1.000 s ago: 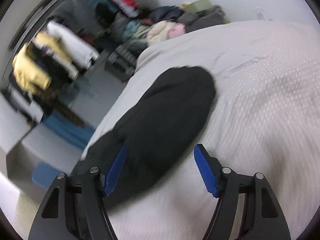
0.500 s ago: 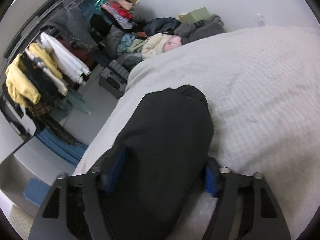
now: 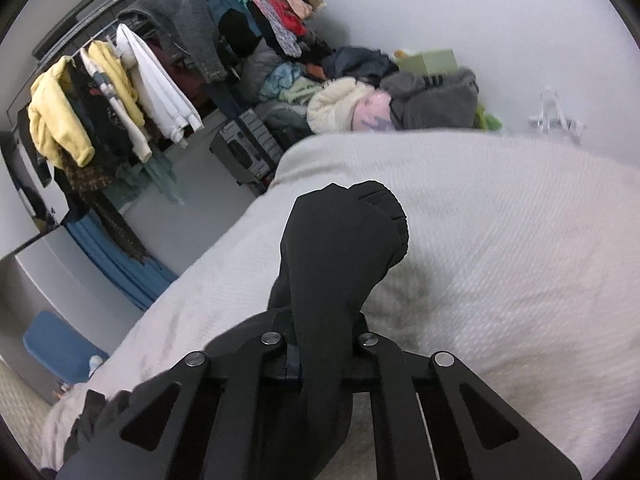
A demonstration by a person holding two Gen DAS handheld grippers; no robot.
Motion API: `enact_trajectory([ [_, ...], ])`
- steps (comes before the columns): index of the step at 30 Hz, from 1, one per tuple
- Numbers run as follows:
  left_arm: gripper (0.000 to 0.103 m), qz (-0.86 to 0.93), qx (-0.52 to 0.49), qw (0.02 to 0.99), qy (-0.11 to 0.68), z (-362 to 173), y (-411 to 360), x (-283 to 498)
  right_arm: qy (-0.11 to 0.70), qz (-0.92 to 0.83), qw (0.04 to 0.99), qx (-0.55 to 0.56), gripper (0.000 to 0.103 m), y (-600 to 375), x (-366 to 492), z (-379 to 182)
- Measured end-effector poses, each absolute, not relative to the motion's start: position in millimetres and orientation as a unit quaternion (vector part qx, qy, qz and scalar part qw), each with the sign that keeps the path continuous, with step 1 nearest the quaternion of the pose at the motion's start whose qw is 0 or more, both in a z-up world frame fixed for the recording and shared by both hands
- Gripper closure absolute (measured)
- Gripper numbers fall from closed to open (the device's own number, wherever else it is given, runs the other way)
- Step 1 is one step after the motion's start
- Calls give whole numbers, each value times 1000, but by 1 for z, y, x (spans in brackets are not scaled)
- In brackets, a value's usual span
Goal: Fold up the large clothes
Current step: 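Close the right gripper on the black sleeve cuff and lift it, then carry the sleeve across the jacket body toward the other sleeve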
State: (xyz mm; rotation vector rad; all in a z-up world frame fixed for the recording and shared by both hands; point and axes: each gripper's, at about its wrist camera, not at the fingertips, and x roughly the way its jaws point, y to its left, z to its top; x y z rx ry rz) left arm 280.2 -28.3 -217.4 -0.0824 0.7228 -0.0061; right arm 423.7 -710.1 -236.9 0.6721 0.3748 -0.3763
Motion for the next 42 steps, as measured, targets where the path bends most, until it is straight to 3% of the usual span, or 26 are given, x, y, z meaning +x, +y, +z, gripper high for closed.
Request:
enact_trajectory([
  [12, 0, 6, -11, 947, 320, -197, -7, 252, 128, -151, 946, 255, 100, -625, 411, -71],
  [26, 0, 28, -10, 960, 279, -173, 31, 227, 96, -8, 987, 128, 99, -402, 427, 87],
  [32, 0, 28, -37, 960, 277, -166, 55, 222, 108, 68, 990, 63, 96, -288, 442, 96],
  [42, 0, 60, -18, 964, 258, -157, 90, 214, 166, 203, 965, 13, 95, -117, 463, 25],
])
